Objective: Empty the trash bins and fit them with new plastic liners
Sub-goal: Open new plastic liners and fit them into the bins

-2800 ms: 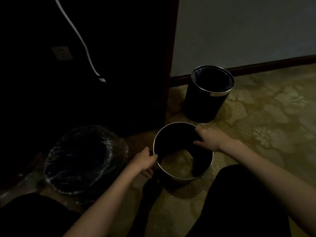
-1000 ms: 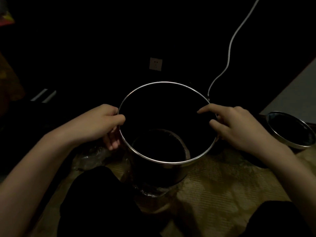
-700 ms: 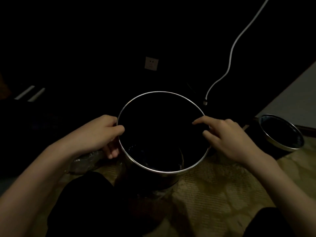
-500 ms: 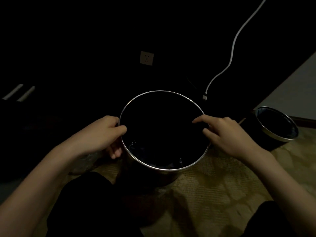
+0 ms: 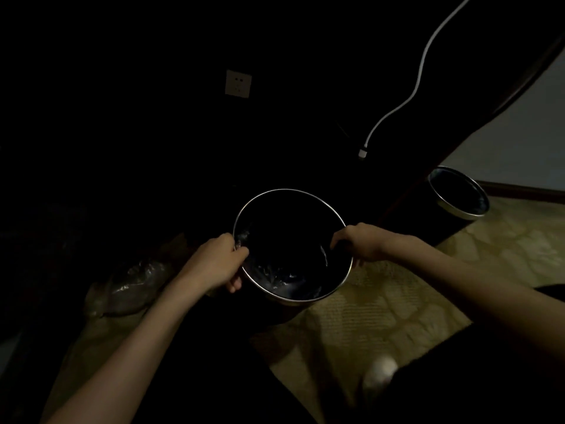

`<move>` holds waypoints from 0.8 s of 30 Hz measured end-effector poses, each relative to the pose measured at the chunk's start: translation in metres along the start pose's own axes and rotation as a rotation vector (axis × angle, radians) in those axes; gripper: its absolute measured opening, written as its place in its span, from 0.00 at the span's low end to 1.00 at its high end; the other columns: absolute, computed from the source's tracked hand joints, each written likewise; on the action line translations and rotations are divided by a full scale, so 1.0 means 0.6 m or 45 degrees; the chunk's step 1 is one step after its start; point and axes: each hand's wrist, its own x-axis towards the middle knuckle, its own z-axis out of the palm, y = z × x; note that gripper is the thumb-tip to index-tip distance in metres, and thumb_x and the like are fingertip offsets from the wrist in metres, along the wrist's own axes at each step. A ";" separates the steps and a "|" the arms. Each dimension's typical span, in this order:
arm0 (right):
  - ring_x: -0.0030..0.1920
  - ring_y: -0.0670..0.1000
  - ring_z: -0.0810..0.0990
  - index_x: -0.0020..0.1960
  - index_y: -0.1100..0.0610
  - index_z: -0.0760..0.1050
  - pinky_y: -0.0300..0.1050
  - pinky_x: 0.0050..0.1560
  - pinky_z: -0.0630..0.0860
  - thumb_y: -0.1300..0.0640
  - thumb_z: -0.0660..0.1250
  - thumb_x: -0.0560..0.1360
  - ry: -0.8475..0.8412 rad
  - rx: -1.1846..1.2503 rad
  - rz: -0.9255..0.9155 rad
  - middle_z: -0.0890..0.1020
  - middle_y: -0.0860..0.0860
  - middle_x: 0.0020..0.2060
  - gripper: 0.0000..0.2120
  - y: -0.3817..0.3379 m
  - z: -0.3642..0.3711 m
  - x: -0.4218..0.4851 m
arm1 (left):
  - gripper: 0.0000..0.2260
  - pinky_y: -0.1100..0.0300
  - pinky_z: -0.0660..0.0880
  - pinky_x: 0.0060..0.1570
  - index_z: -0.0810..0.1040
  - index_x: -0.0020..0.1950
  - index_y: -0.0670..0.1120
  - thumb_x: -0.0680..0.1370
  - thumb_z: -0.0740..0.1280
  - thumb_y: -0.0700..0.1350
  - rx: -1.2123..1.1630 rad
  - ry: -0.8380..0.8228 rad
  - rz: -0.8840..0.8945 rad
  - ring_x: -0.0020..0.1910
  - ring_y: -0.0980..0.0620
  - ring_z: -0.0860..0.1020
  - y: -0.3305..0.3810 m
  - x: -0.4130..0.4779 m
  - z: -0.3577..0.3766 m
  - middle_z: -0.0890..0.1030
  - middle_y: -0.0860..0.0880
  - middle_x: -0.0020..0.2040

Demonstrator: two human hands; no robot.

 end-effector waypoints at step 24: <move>0.79 0.64 0.44 0.79 0.39 0.39 0.66 0.73 0.56 0.33 0.70 0.69 -0.751 -0.244 -0.009 0.34 0.51 0.78 0.51 -0.143 0.219 0.276 | 0.06 0.58 0.78 0.27 0.73 0.53 0.46 0.79 0.60 0.46 -0.031 0.163 -0.085 0.22 0.55 0.79 -0.098 0.020 0.092 0.81 0.48 0.26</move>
